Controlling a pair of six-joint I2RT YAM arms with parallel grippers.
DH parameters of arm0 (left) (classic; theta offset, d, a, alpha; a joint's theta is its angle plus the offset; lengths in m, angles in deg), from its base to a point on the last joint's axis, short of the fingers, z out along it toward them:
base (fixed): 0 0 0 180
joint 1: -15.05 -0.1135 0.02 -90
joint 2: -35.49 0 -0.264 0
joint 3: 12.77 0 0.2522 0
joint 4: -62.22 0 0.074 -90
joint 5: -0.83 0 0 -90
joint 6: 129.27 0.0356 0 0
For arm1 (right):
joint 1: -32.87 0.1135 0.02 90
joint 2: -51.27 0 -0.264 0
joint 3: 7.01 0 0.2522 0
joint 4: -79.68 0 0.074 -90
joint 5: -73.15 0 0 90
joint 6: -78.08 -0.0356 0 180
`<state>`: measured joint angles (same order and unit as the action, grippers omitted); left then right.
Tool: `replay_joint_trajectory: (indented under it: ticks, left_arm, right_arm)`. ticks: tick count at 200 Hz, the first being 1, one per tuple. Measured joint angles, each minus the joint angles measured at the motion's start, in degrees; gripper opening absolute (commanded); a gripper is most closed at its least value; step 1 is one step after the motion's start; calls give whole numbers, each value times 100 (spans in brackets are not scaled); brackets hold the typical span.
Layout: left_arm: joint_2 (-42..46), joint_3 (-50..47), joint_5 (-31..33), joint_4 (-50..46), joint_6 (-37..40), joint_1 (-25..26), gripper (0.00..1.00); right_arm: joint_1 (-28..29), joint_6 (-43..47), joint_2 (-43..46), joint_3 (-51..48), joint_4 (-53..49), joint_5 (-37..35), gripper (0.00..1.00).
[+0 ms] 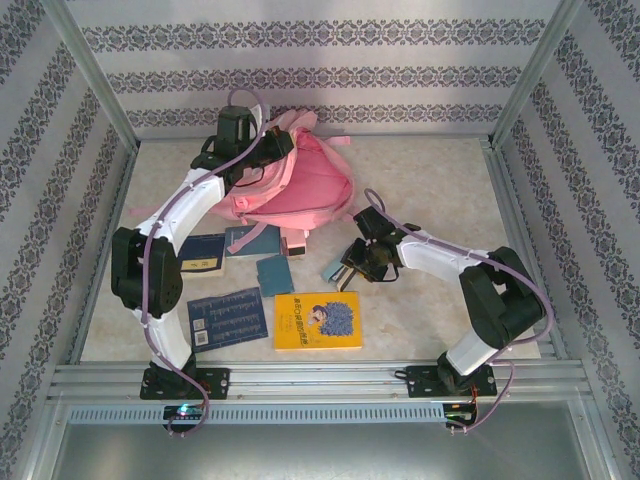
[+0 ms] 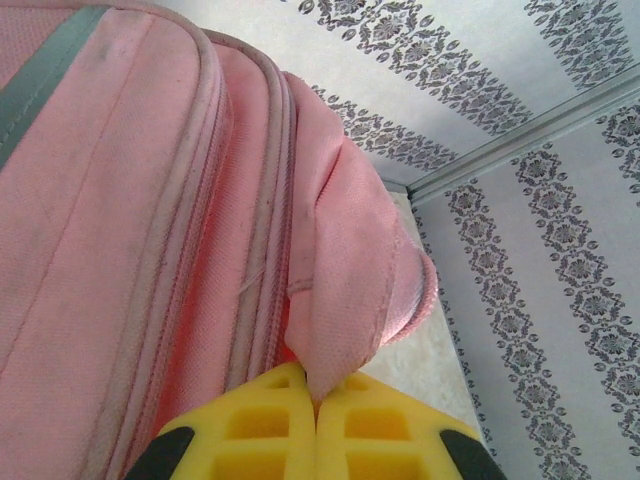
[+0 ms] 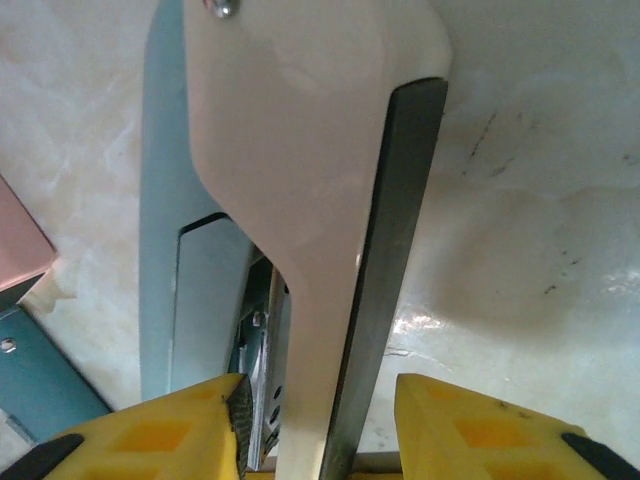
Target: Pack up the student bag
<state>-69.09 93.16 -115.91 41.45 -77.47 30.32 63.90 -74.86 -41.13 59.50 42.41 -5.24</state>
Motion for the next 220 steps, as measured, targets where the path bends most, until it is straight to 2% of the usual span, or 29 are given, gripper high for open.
replay_joint_trajectory:
  ticks: [51, 84, 105, 147, 179, 220]
  left_arm:
    - [81, -149, 0, 2, 0, 0, 0]
    - [81, -151, 0, 2, 0, 11, 0]
    - [83, -151, 24, 0, 0, 44, 0]
    - [122, -151, 199, -57, 0, 175, 0]
    - [192, -138, 310, -247, 0, 203, 0]
    - [341, 136, 457, -717, 85, 203, 0]
  right_arm:
    - [0, -37, -85, 0, 26, -2, 29]
    - [-2, -20, -105, -2, 22, -20, 23]
    - [-24, -4, -92, -68, 55, -13, 16]
    - [-328, 35, 188, -302, 24, -39, 3]
    - [-654, 179, 614, -442, -328, -199, 2]
    - [-769, 487, 1307, -433, -562, -308, 2]
